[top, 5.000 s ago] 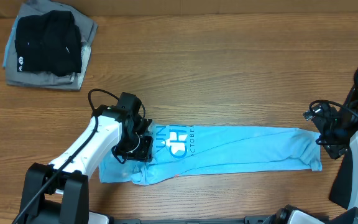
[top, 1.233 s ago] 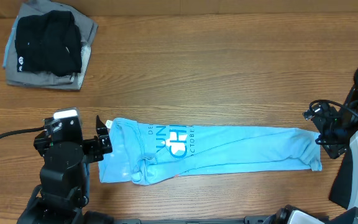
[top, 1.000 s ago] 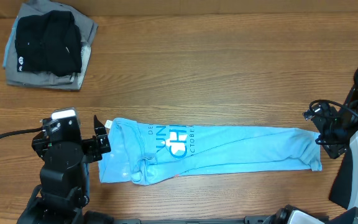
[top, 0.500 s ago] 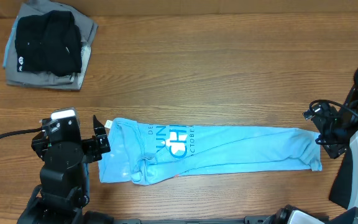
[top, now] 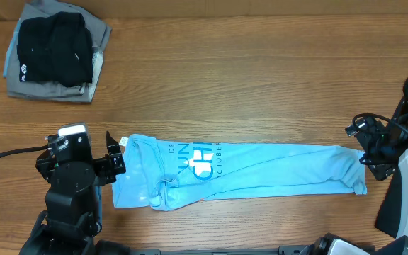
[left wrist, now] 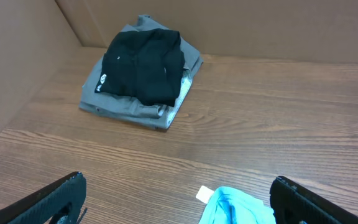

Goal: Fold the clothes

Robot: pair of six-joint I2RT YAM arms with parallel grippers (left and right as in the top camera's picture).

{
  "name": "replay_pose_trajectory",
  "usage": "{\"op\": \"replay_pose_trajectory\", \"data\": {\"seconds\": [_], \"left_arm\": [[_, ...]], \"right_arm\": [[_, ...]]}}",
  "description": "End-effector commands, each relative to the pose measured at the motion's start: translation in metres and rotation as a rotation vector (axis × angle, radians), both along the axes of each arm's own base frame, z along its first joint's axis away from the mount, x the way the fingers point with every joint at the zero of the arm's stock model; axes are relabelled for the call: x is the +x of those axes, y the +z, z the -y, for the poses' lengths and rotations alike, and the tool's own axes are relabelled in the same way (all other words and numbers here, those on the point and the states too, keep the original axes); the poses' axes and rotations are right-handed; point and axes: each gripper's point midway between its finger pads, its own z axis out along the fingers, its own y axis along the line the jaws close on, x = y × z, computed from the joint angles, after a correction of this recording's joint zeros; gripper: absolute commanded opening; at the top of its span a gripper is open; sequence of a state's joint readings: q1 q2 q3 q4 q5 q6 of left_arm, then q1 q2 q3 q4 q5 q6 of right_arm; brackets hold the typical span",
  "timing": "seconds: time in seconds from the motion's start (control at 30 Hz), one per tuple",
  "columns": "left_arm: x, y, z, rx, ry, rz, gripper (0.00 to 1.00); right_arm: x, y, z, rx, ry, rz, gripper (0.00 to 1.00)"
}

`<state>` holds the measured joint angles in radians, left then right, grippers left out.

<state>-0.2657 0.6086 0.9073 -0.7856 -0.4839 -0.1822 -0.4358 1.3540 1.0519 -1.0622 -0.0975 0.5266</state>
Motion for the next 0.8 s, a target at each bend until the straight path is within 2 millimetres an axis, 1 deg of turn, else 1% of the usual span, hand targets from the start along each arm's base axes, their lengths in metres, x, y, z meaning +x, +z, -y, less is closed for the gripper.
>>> {"op": "replay_pose_trajectory", "data": {"seconds": [0.0,0.77], "left_arm": [[-0.0020,0.0016,-0.0047,-0.007,0.029,0.012,0.96],[-0.0038,-0.0026,-0.0040,-0.005,0.023,-0.008,0.97]], "right_arm": [[0.0013,-0.0011,-0.0015,0.000,0.009,0.003,1.00],[0.0013,-0.0011,-0.0015,0.000,0.009,0.003,1.00]]}}
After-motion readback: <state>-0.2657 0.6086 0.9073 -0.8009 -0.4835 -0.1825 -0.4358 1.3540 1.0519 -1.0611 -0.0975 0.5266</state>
